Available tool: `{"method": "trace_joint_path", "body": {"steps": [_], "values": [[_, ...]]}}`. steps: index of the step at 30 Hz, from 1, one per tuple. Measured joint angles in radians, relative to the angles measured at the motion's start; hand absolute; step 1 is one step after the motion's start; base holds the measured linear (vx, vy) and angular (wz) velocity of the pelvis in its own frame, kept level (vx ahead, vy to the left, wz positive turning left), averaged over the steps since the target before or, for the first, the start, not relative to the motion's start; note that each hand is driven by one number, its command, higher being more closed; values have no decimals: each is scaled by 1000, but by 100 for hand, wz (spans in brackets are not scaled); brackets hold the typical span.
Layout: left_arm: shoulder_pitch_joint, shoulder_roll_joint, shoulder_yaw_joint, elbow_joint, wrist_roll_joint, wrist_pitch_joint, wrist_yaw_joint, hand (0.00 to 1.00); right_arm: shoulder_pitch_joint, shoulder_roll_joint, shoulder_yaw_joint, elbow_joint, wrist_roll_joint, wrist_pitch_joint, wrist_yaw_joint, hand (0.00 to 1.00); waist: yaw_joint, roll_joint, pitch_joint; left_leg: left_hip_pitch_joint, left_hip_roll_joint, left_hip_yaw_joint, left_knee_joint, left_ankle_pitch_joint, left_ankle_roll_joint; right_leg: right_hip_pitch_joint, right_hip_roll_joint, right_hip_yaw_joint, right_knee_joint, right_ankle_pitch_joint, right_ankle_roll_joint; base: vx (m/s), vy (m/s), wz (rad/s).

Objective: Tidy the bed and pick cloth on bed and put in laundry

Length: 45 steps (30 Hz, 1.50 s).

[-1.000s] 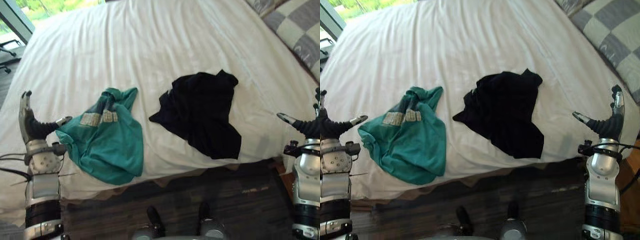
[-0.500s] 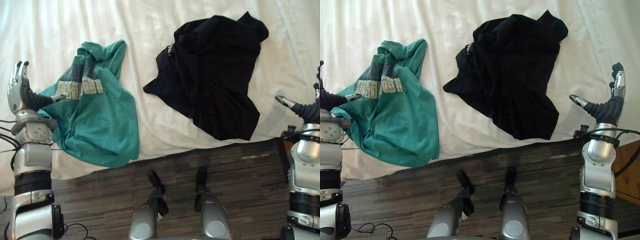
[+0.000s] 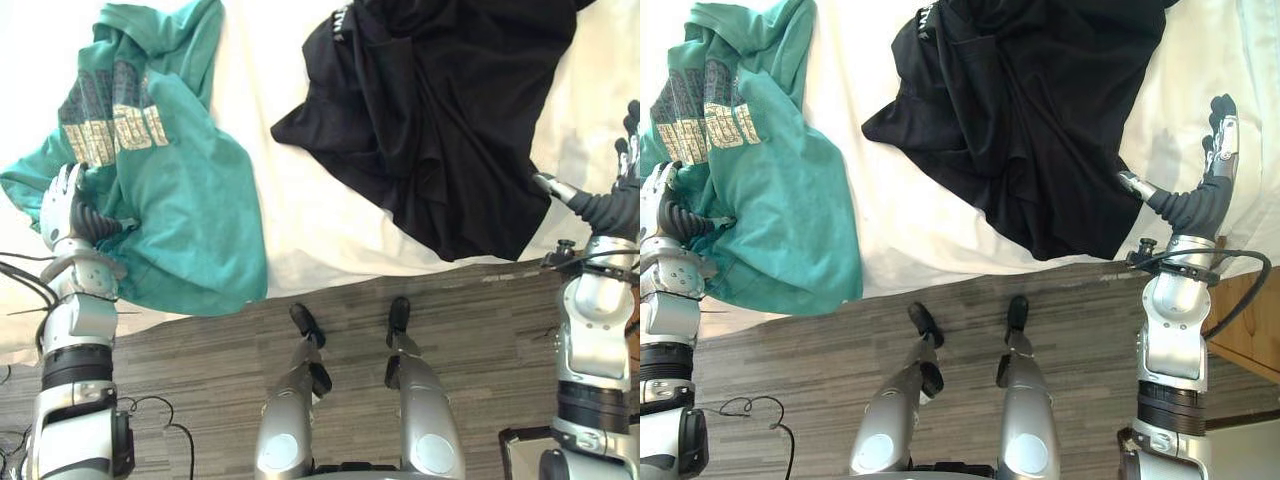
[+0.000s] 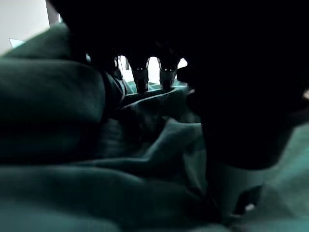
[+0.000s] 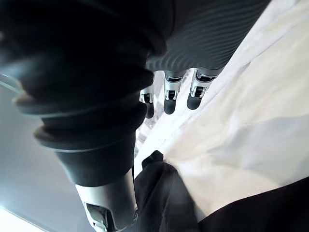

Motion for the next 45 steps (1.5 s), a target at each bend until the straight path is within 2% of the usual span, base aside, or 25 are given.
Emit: {"method": "trace_joint_path", "body": {"steps": [6, 9, 11, 14, 17, 19, 21, 23, 24, 26, 27, 29, 32, 35, 37, 39, 40, 41, 42, 44, 45], "values": [[52, -97, -8, -151, 40, -3, -8, 100, 17, 21, 23, -98, -5, -10, 1, 0, 23, 0, -1, 3, -5, 3, -17, 9, -7, 0, -4, -7, -5, 1, 1, 15, 3, 2], [114, -130, -31, -244, 23, -23, -46, 100, 4, 18, 53, -104, -13, -12, 4, 0, 23, 0, -2, 13, -9, -2, -17, 9, -7, 21, -9, -19, -14, 3, 4, 58, 4, 10], [171, -156, -50, -302, -40, -49, -88, 100, -16, 2, 78, -67, -14, -13, 13, 0, 16, 0, -17, 21, -13, -13, -18, 9, -7, 46, -11, -33, -30, 7, 11, 70, 1, 18], [247, -182, -124, -340, -229, -103, -144, 100, -97, -53, 115, 81, -54, -5, 49, 0, 18, -3, -44, 23, -22, -24, -18, 9, -7, 74, -14, -37, -74, 26, 22, 52, 0, 11], [268, -201, -131, -357, -350, -133, -175, 100, -175, -87, 150, 181, -76, 13, 69, 0, 22, -3, -44, 16, -25, -33, -18, 9, -7, 81, -14, -42, -98, 40, 23, 1, 5, 7], [292, -208, -135, -387, -434, -134, -187, 100, -226, -127, 187, 250, -92, 29, 80, 0, 21, -3, -44, 9, -29, -43, -18, 11, -4, 85, -14, -44, -120, 54, 24, -16, 6, 4], [328, -209, -153, -437, -531, -135, -203, 100, -285, -197, 243, 346, -112, 39, 100, 0, 18, -2, -45, 1, -36, -54, -18, 14, -1, 85, -20, -53, -126, 58, 27, -16, 20, 12], [363, -209, -168, -490, -627, -142, -229, 100, -362, -266, 307, 443, -166, 67, 128, 0, 17, -1, -45, -12, -38, -61, -18, 19, 4, 85, -21, -63, -140, 72, 27, -24, 26, 16], [371, -208, -175, -513, -686, -151, -245, 100, -434, -314, 366, 538, -203, 75, 139, 0, 21, 1, -45, -24, -42, -70, -18, 26, 7, 82, -22, -69, -149, 79, 26, -29, 22, 15], [368, -198, -177, -533, -752, -157, -255, 100, -520, -352, 429, 669, -222, 77, 156, 0, 24, 6, -46, -44, -46, -92, -19, 38, 3, 73, -25, -83, -153, 84, 25, -43, 18, 24], [360, -189, -185, -540, -784, -159, -258, 100, -558, -372, 454, 730, -231, 73, 157, 100, 25, 15, -45, -53, -47, -107, -19, 41, 1, 71, -25, -92, -153, 85, 24, -51, 25, 32], [343, -158, -205, -550, -849, -162, -259, 100, -621, -390, 498, 834, -252, 67, 163, 100, 34, 23, -44, -57, -53, -114, -19, 47, 0, 72, -29, -98, -153, 90, 23, -54, 39, 15], [320, -130, -238, -591, -891, -162, -261, 100, -682, -407, 512, 927, -297, 66, 172, 100, 47, 40, -44, -60, -56, -128, -20, 53, 8, 71, -29, -99, -152, 97, 19, -74, 40, 5], [315, -137, -293, -647, -922, -164, -265, 100, -724, -396, 511, 989, -327, 73, 174, 100, 55, 57, -52, -62, -55, -139, -26, 49, 3, 74, -27, -103, -151, 97, 18, -77, 37, 8], [314, -175, -328, -653, -928, -157, -265, 100, -710, -372, 497, 989, -326, 80, 174, 100, 54, 60, -67, -60, -54, -140, -28, 50, 3, 77, -24, -105, -151, 97, 17, -39, 15, 3], [295, -252, -367, -634, -925, -132, -264, 100, -650, -317, 457, 970, -331, 95, 168, 100, 52, 57, -92, -43, -53, -142, -29, 52, 6, 96, -21, -108, -152, 98, 18, 15, -3, 2], [275, -297, -386, -569, -920, -131, -264, 100, -597, -277, 424, 951, -358, 103, 162, 100, 52, 55, -113, -29, -52, -149, -29, 53, 8, 113, -19, -113, -154, 96, 17, 69, -20, 3], [251, -358, -390, -424, -898, -129, -258, 100, -522, -204, 395, 930, -391, 115, 150, 100, 50, 48, -153, -7, -52, -151, -30, 53, 9, 135, -15, -113, -155, 89, 13, 83, -27, 1], [247, -381, -390, -358, -883, -127, -255, 100, -487, -173, 387, 916, -405, 119, 150, 100, 47, 42, -169, 3, -52, -150, -30, 53, 8, 145, -13, -113, -155, 84, 14, 110, -41, -4], [255, -447, -406, -164, -814, -122, -210, 100, -336, -49, 383, 874, -431, 118, 129, 100, 33, 0, -218, 65, -40, -149, -30, 41, -7, 200, -4, -110, -154, 60, 10, 131, -66, -10], [260, -452, -413, -134, -799, -123, -203, 100, -307, -18, 381, 871, -432, 117, 128, 100, 31, -11, -226, 81, -36, -148, -30, 35, -14, 214, 1, -109, -154, 53, 11, 119, -86, -12]]}}
